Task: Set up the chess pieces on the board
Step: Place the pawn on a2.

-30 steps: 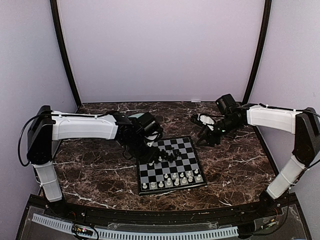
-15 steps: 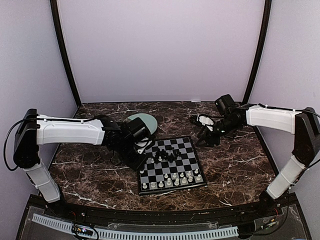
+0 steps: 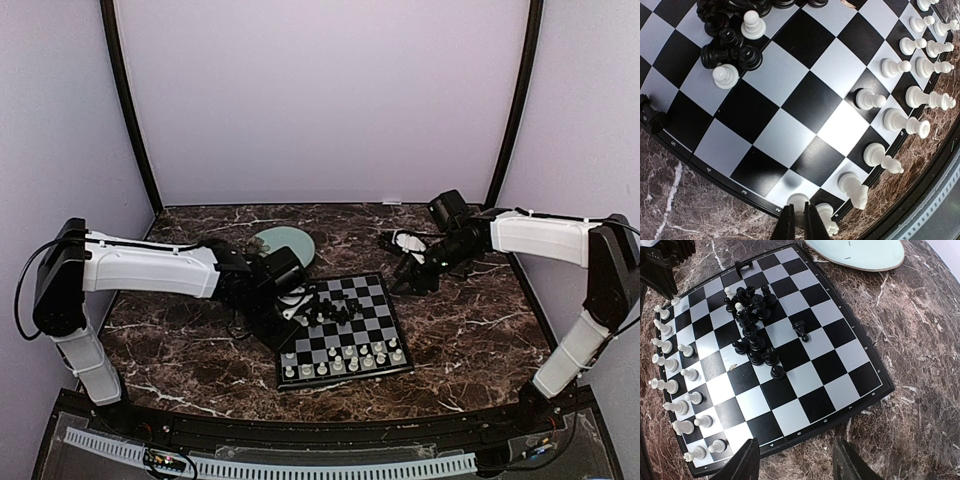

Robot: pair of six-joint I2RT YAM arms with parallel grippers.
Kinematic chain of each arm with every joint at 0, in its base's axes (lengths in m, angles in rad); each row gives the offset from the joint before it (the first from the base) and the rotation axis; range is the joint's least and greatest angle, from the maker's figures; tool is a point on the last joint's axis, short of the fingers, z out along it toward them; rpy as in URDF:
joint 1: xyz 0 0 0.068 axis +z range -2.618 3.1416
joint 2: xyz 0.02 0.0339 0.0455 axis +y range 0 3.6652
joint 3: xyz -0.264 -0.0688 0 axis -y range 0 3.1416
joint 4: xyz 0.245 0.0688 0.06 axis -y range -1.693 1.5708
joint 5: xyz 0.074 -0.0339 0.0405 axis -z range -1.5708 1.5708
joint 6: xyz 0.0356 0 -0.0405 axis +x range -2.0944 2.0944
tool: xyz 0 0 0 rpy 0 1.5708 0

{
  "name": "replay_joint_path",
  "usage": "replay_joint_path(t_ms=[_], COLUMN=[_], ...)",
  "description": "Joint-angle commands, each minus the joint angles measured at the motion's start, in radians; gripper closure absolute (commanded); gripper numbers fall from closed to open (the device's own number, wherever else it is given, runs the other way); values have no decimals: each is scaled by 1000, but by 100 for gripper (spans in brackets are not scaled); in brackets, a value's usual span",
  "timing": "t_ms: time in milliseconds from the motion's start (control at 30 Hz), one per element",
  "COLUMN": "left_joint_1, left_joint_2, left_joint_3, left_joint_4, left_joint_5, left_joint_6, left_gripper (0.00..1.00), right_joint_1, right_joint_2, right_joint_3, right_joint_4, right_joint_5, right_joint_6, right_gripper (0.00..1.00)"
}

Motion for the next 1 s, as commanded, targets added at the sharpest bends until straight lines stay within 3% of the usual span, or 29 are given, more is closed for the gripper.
replay_joint_path(t_ms=[0,533,967], left_joint_1=[-5,-10,-12], left_joint_2=[12,29,-23], left_joint_3=[-11,-29,26], left_joint_4=[-5,9,-36], left_joint_5=[-4,10,-13], left_joint_6=[19,24,46], left_gripper=[98,98,70], right_joint_1=[8,8,8], right_joint_2=[6,11,8], right_joint_3=[4,4,4], right_joint_4=[3,1,1], right_joint_5=[1,4,6], right_joint_6=[-7,-7,-9], right_gripper=[48,49,48])
